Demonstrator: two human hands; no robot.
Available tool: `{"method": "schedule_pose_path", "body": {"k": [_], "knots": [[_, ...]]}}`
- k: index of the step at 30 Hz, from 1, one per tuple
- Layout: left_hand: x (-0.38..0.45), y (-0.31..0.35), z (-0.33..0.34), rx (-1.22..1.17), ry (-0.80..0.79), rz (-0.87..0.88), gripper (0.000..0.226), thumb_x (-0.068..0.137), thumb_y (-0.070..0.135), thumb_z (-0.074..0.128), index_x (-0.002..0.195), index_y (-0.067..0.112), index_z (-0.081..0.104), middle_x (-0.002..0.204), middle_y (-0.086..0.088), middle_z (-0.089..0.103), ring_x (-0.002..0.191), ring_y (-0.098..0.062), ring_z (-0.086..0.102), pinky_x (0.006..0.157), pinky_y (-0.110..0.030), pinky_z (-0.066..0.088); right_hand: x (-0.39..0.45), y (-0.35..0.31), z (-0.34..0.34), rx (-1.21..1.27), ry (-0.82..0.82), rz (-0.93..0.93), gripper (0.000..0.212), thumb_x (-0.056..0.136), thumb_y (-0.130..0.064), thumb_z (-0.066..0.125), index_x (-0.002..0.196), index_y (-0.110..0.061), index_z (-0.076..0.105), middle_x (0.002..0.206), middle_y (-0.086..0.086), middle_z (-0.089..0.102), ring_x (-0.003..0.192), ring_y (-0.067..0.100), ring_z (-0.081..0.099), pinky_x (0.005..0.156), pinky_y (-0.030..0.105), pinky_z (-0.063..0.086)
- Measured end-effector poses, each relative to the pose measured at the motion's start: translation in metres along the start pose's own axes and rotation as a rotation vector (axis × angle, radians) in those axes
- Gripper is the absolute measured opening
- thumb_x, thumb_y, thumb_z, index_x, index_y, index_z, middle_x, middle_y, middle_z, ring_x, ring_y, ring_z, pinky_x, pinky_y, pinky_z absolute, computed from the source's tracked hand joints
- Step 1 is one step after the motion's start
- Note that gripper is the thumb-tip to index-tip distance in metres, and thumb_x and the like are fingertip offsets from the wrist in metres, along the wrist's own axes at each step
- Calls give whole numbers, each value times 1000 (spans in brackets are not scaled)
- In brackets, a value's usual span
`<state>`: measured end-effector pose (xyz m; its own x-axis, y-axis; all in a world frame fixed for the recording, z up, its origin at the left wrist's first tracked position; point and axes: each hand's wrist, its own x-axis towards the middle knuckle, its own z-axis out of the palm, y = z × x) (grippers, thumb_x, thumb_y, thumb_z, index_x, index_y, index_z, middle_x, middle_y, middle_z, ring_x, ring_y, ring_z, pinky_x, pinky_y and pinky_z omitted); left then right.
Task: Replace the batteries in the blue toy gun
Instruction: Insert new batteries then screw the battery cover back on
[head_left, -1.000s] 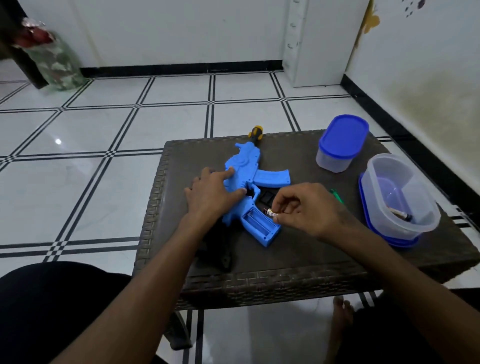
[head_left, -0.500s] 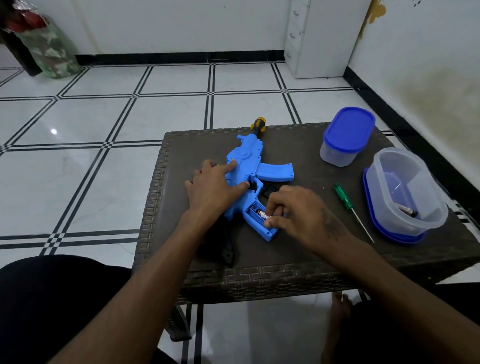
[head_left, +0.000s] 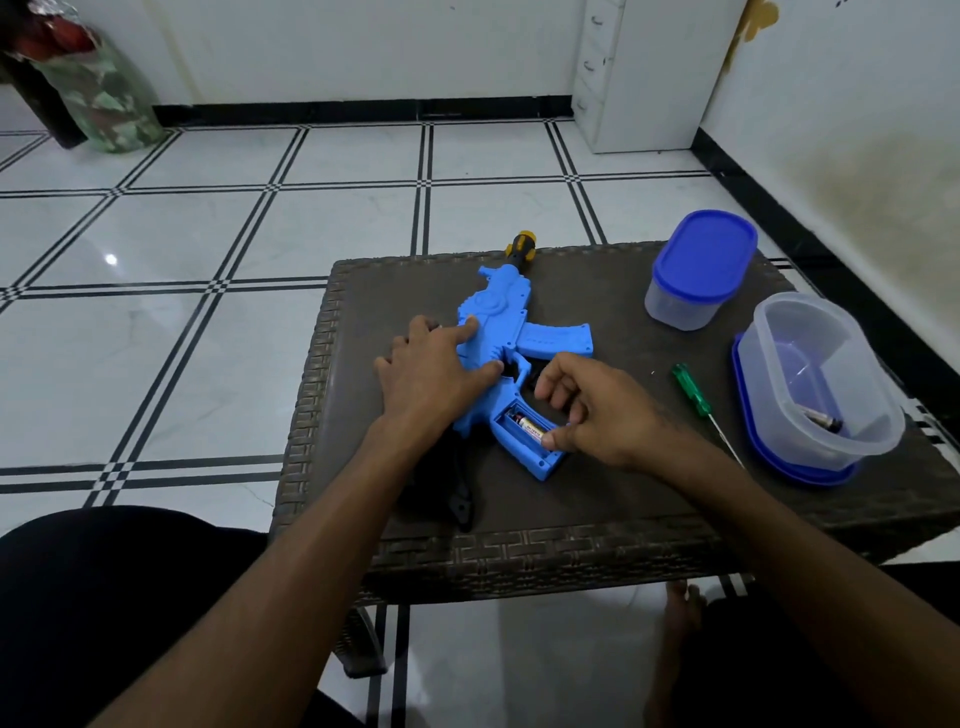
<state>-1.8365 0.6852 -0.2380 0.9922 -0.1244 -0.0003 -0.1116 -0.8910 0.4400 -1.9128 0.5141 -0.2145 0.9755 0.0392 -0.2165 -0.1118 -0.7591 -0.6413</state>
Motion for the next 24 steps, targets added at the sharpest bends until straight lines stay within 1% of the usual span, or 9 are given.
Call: {"method": "schedule_pose_path", "body": {"k": [3,6,8,12,14,17,20,22,24], "knots": [[-1,0,0,10,-7,-4,68,79,63,60,141,41,41,143,-3,39,130,-29,40,103,-50,31,6,-2,-1,79,-44,66,47,71,-5,83,102,-22,54,95,-2,56,68,7,49,64,27,47],[-2,1,-1,12,-13,-6,68,80,62,60,142,41,41,144,-3,38,131,-29,40,103,-49,29,11,-8,-1,101,-72,113,47,71,1,81,104,-21,55,91,-2,54,73,9,52,70,31,54],[-3,2,-1,8,-15,-3,68,80,62,60,142,41,41,143,-3,38,131,-29,39,103,-49,29,12,-12,0,71,-90,111,46,74,1,79,106,-21,55,91,-2,54,76,10,53,70,28,53],[-4,2,-3,5,-36,-4,68,81,62,59,142,41,40,144,-3,37,131,-30,39,104,-50,28,8,-13,-9,-59,-131,50,44,76,-16,82,111,-26,56,95,-7,56,79,8,55,70,27,52],[-4,1,-3,9,-43,-3,68,81,62,58,143,41,39,146,-4,36,132,-30,38,105,-50,28,0,-9,-23,-65,-76,28,37,78,-24,80,108,-26,60,92,-7,61,78,9,59,74,30,52],[-5,1,-3,9,-47,-1,66,82,62,57,143,42,39,148,-4,35,134,-31,37,106,-51,28,-16,1,-54,-35,57,7,21,84,-19,74,102,-21,64,84,-4,65,75,10,61,76,33,53],[-5,3,-4,25,-60,0,66,82,61,57,143,43,38,151,-3,32,135,-32,35,106,-51,27,-31,26,-87,-316,194,56,9,89,-14,65,94,-21,63,89,-5,62,82,13,58,76,30,49],[-6,6,-5,44,-81,1,66,83,60,57,144,42,37,152,-4,31,136,-33,34,106,-53,27,-38,52,-106,-582,266,133,12,89,-11,62,95,-21,64,96,2,65,87,20,60,80,37,52],[-7,11,-5,87,-62,15,66,85,56,57,145,37,37,152,-6,30,136,-35,32,105,-54,27,-40,77,-123,-673,281,227,18,86,-6,63,100,-18,65,100,5,65,90,24,62,81,38,53]]}}
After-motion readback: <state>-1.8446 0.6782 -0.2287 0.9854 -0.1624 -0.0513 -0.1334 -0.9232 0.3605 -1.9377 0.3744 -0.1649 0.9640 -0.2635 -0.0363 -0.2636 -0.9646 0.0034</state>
